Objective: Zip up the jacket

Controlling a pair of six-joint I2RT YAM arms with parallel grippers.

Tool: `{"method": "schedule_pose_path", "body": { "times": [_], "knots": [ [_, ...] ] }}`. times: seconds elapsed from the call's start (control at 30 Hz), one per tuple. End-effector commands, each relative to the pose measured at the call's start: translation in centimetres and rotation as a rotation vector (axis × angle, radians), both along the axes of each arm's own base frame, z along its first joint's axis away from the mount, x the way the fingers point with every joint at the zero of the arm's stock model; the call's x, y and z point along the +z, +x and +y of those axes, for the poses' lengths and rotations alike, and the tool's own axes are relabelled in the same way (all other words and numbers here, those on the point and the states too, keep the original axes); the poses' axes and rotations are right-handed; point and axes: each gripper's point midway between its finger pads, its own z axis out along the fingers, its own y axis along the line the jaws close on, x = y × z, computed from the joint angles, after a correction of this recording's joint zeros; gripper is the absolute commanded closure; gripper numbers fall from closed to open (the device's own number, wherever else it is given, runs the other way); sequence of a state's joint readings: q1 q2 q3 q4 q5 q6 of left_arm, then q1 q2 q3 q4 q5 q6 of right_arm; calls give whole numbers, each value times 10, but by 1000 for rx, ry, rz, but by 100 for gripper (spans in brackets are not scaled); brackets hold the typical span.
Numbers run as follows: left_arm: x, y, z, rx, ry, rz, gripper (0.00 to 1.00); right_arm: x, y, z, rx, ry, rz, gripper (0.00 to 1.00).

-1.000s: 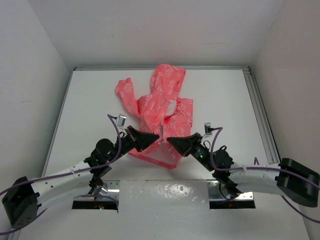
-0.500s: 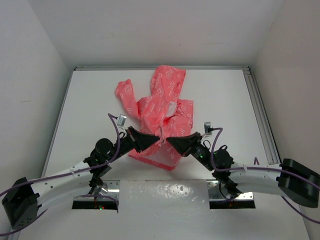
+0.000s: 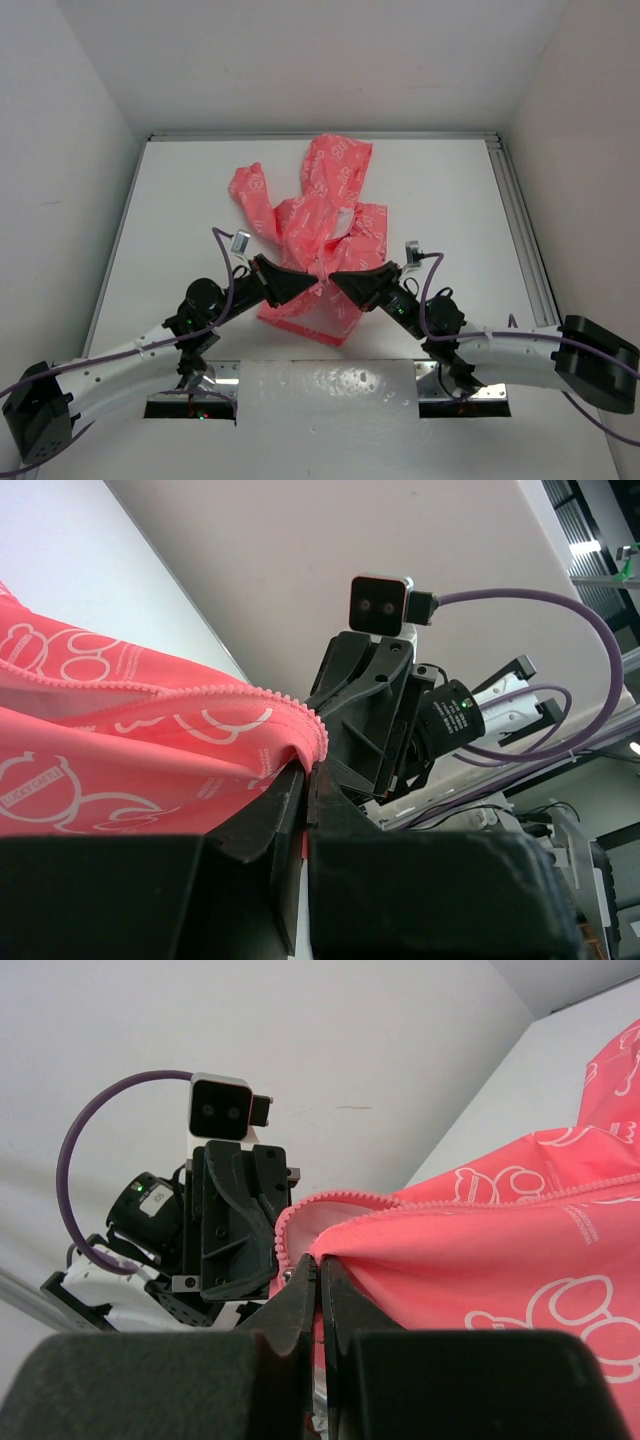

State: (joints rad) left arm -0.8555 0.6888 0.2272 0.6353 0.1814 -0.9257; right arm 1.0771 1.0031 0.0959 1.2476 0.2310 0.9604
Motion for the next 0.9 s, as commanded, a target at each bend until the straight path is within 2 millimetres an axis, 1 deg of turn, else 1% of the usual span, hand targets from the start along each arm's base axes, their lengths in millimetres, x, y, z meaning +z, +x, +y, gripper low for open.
{"method": "schedule_pose_path", "body": {
  "times": [0.0, 0.17, 0.23, 0.3, 0.47, 0.5, 0.67, 0.73, 0.87],
  "knots": [
    [15, -8, -2, -52, -24, -22, 100, 46, -5, 1, 16, 114, -86, 100],
    [9, -3, 1, -12, 4, -15, 100, 50, -8, -1, 27, 125, -88, 100],
    [8, 2, 3, 20, 20, -18, 100, 46, -7, -1, 27, 113, -74, 100],
    [5, 7, 4, 44, 48, -19, 100, 47, -7, -1, 25, 113, -64, 100],
    [-1, 13, 5, 72, 90, -28, 100, 42, -3, 3, 20, 85, -31, 100],
    [-3, 14, 4, 72, 97, -28, 100, 37, -1, 6, 17, 65, -18, 100],
    [-10, 17, 3, 83, 125, -32, 100, 34, 7, 9, -7, 47, 30, 100],
    [-12, 18, 4, 94, 131, -30, 100, 30, 10, 11, -17, 28, 49, 100],
    [-9, 19, 5, 97, 135, -44, 100, 17, 18, 9, -62, -22, 83, 100]
  ]
}}
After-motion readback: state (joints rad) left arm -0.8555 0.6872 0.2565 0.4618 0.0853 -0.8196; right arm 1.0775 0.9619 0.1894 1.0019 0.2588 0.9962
